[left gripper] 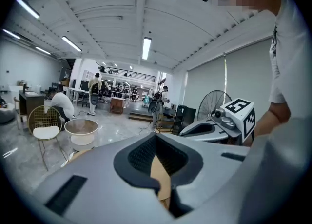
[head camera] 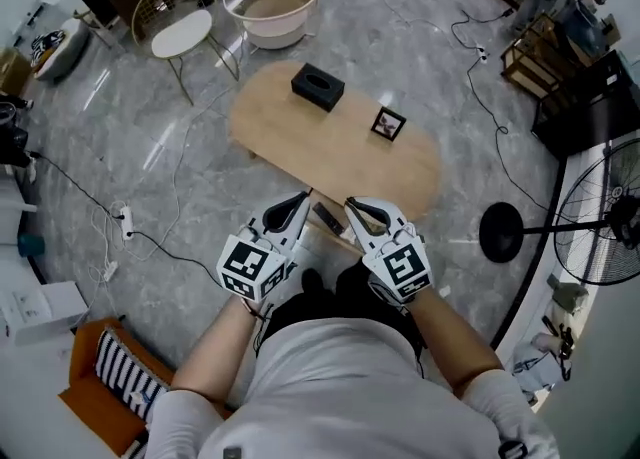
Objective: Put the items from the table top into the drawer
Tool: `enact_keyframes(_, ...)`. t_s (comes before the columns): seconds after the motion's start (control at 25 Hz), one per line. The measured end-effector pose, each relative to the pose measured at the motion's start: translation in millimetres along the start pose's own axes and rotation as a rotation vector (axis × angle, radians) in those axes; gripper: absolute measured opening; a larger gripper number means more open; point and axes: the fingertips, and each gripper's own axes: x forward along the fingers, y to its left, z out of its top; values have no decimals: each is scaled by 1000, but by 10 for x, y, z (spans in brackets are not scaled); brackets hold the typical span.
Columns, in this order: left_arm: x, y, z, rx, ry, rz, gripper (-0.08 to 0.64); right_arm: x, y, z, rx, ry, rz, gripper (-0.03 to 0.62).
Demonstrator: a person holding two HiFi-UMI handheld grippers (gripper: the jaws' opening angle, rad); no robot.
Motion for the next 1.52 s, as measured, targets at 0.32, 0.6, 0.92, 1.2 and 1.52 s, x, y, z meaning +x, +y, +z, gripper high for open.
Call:
enact_keyframes(0.32, -429, -322, 567, 61, -85, -49, 9, -450, 152, 863, -34, -149, -53, 29)
enact_keyframes(0.6, -683, -535, 726, 87, -126, -84, 9, -689, 319, 958, -13, -160, -79, 28)
enact_keyframes(0.92, -676, -817, 943, 114, -142, -144, 9, -1002, 225, 1037, 27, -180, -126, 28)
enact_keyframes(1.2, -655, -1133, 995, 129, -151, -155, 9, -1433, 147, 969, 26, -183, -149, 28)
enact_keyframes(1.52, -480, -1852, 1021, 135, -158, -170, 9, -2214, 0, 754, 34, -185, -169, 28)
